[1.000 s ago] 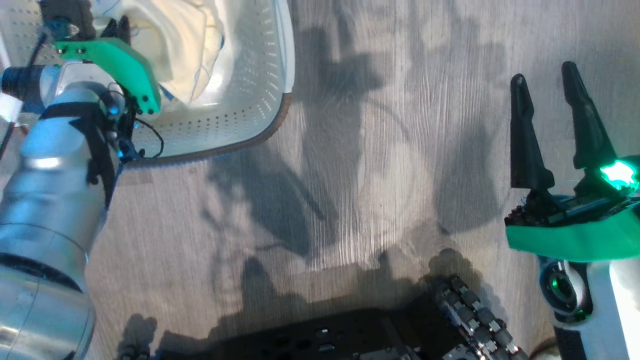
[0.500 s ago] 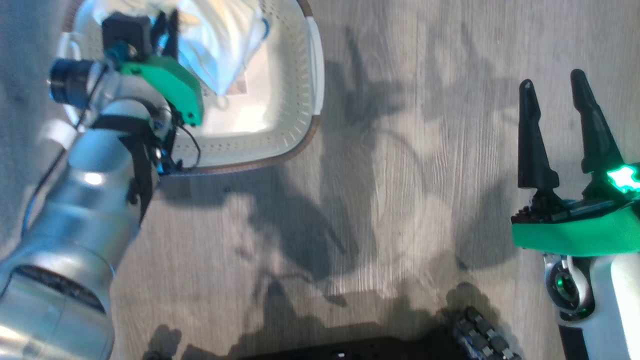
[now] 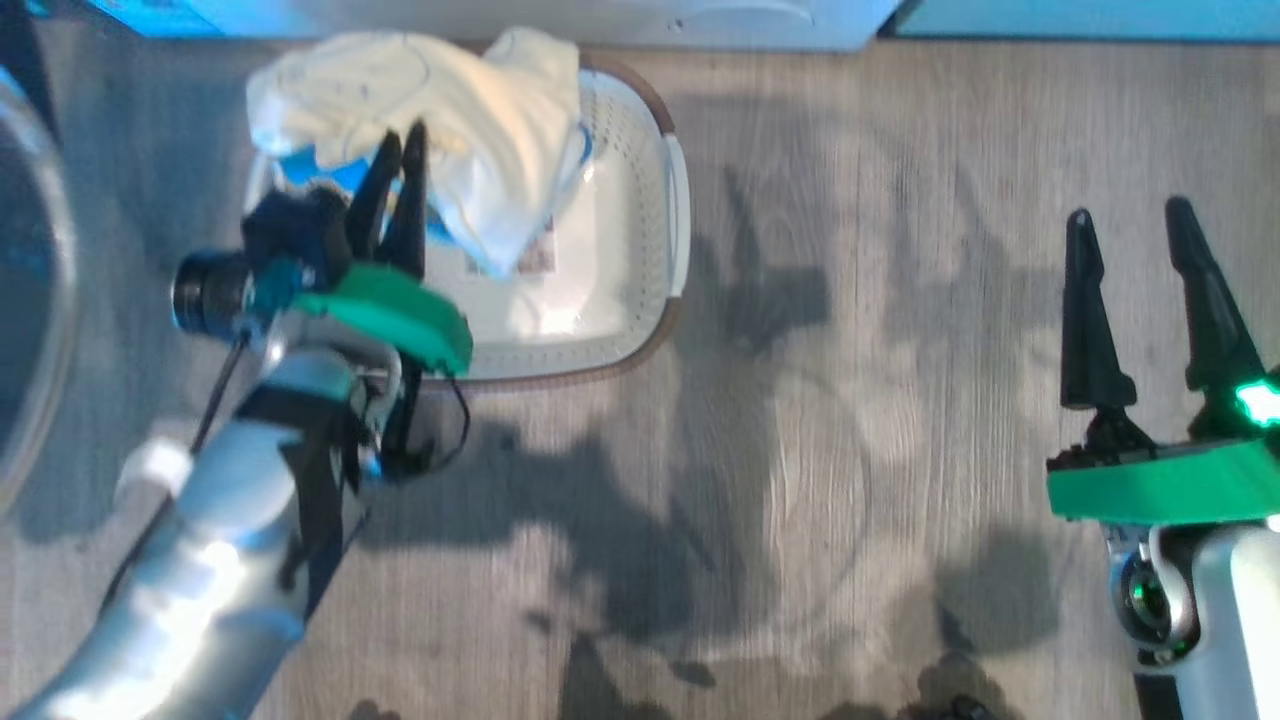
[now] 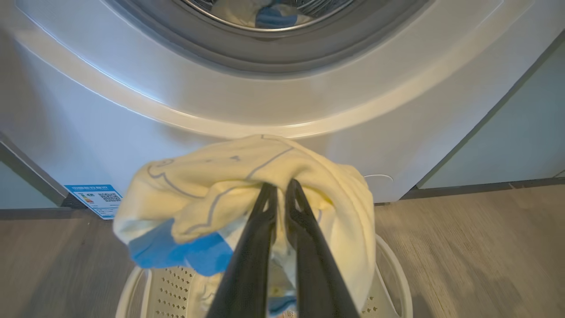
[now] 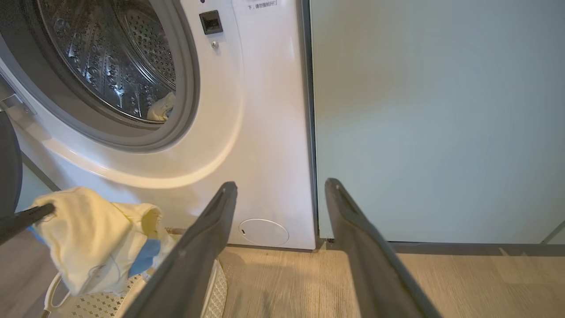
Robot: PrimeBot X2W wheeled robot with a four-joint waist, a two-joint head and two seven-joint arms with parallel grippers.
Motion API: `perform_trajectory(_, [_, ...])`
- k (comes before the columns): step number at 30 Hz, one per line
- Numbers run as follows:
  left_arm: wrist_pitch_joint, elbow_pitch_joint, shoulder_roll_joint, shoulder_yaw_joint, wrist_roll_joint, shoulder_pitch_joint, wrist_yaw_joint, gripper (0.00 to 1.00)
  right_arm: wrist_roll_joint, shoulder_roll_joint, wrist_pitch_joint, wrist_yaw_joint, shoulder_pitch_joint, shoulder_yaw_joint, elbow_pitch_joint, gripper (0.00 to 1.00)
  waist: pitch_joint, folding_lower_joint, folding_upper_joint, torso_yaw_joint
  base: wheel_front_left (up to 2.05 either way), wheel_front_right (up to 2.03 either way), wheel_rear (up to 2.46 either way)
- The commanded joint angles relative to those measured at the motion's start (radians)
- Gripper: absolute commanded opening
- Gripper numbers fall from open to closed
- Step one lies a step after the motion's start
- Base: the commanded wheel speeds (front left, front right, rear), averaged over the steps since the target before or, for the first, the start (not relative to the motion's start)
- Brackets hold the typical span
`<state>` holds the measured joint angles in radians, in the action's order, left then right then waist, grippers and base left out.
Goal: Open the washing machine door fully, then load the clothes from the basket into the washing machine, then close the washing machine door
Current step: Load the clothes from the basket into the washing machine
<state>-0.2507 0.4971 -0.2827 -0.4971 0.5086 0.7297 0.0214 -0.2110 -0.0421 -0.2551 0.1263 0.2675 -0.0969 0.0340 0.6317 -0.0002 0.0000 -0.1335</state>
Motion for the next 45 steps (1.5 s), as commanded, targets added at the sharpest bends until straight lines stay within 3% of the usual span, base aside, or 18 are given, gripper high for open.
perform_trajectory(1, [-0.011,-0.041,-0.043,0.039,-0.011,-0.011,0.008,0.0,0.008,-0.008,-0.007,0.004,-0.024,-0.013,0.024,1.0,-0.031,0.0002,0.0,0.016,0.0,0.0,0.0])
perform_trajectory(9, [-0.011,-0.275,-0.059,0.093,-0.047,-0.227,0.057,0.0,0.03,-0.008,-0.007,0.004,-0.072,0.018,-0.008,1.0,-0.141,0.0002,0.0,0.04,0.0,0.0,0.0])
perform_trajectory(17, [-0.011,-0.422,-0.063,0.13,-0.056,-0.405,0.106,0.0,0.046,-0.008,-0.007,0.004,-0.131,0.033,-0.042,1.0,-0.267,0.0002,0.0,0.06,0.0,0.0,0.0])
perform_trajectory(28, [-0.004,-0.546,-0.075,0.125,-0.052,-0.606,0.161,0.0,0.062,-0.008,-0.007,0.004,-0.225,0.036,-0.058,1.0,-0.436,0.0002,0.0,0.071,0.0,0.0,0.0])
perform_trajectory(45, [0.024,-0.635,-0.084,0.109,-0.05,-0.726,0.219,0.0,0.049,-0.008,0.0,0.004,-0.312,0.025,-0.055,1.0,-0.546,0.0002,0.0,0.07,0.0,0.0,0.0])
